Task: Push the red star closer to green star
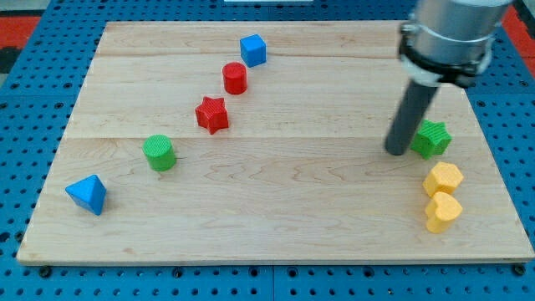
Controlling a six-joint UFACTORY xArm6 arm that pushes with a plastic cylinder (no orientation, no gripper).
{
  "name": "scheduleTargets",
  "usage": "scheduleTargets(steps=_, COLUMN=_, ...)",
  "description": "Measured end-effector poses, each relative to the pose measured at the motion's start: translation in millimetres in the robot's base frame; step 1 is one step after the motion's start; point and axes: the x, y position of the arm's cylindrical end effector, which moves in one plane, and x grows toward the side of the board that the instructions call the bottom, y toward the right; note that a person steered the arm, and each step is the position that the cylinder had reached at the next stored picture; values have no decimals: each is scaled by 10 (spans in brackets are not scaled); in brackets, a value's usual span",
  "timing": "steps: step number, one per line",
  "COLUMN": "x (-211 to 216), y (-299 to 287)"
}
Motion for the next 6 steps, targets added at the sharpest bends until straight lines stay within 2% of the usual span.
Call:
scheduleTargets(steps=1, x=45, y=-1077)
scheduleTargets(steps=3, x=-105, y=-2253)
scheduleTargets(steps=4, x=-525, y=-2306)
scheduleTargets(steps=5, x=-940, y=-1898)
scheduleTargets(steps=6, x=-872, y=-2397)
